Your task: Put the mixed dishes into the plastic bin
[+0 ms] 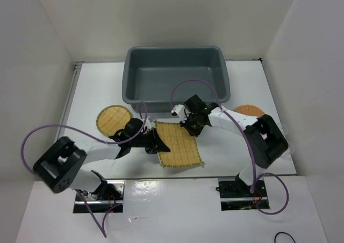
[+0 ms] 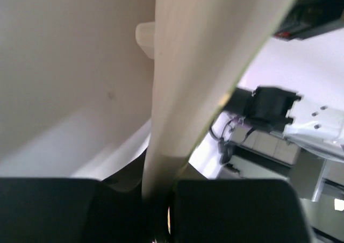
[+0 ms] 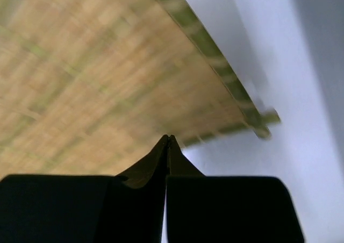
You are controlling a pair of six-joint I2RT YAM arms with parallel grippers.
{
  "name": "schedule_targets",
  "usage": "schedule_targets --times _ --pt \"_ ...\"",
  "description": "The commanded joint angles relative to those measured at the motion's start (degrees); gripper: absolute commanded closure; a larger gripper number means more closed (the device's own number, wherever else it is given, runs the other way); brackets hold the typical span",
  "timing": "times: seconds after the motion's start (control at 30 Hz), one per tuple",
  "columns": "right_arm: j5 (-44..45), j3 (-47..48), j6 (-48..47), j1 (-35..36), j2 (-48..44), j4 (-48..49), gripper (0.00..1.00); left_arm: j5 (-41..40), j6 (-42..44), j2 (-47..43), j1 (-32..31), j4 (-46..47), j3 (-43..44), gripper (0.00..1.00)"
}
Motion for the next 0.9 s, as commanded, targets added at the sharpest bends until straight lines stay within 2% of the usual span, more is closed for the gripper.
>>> schedule_targets --times 0.0,0.03,0.1,0.13,0.2,0.33,0.37,0.43,0.47,0.5,0.6,0.63,0.67,0.73,0.77,0.87 --pt "2.78 -1.5 -0.13 0.33 -8.61 -5.42 1.0 -3.95 7.8 -9.09 -2.15 -24.27 5.52 1.0" --pt "4.35 -0.81 -0.13 0.33 -15.17 -6.48 1.0 -3.95 8.41 -13.81 -2.15 -27.21 6.41 1.0" --pt "6.2 0.08 1.34 -1.76 -21.36 -8.42 1.0 -3.95 9.21 -21.01 -2.15 -35.36 9.91 1.0" --pt "6.82 0.6 1.97 -6.65 -26.96 -8.43 1.0 -3.34 9.21 -23.15 -2.15 -37.32 11.33 1.0" --pt "8.49 0.08 2.76 -11.43 -32.61 -7.3 1.0 -1.06 9.21 -27.45 -1.37 -42.69 15.01 1.0" --pt "15.51 0.0 7.24 -18.56 -35.97 -6.42 1.0 4.65 11.92 -26.08 1.53 -48.93 29.06 1.0" --pt "16.66 -1.05 7.25 -19.7 -36.5 -5.71 1.0 6.49 12.98 -22.68 3.28 -51.56 37.01 1.0" --pt "20.16 -2.55 8.73 -20.41 -36.51 -4.3 1.0 8.78 15.61 -17.4 5.39 -54.03 46.53 1.0" --pt "21.66 -2.56 9.35 -20.41 -37.99 -4.3 1.0 9.66 18.93 -10.93 6.54 -57.61 51.89 1.0" --pt "22.81 -2.56 9.88 -22.15 -38.96 -3.6 1.0 11.24 20.53 -7.39 8.55 -59.39 62.91 1.0" --pt "26.59 -3.78 11.37 -28.82 -42.91 -2.2 1.0 14.49 25.72 7.11 13.03 -65.72 78.36 1.0" --pt "27.21 -3.79 11.38 -30.15 -43.53 -2.19 1.0 15.55 26.78 10.89 14.1 -68.6 87.54 1.0" --pt "27.22 -3.79 11.38 -31.21 -44.15 -2.19 1.0 16.26 27.92 18.93 15.06 -70.2 92.15 1.0" --pt "27.22 -3.79 11.38 -32.45 -44.68 -2.19 1.0 15.74 30.91 26.63 16.57 -74.76 100.69 1.0" --pt "27.22 -3.79 11.38 -33.06 -45.2 -2.19 1.0 15.74 31.53 33.19 17.26 -75.39 106.73 1.0" --pt "27.83 -3.79 11.38 -33.07 -45.21 -2.19 1.0 14.59 32.24 44.3 17.8 -77.85 114.41 1.0"
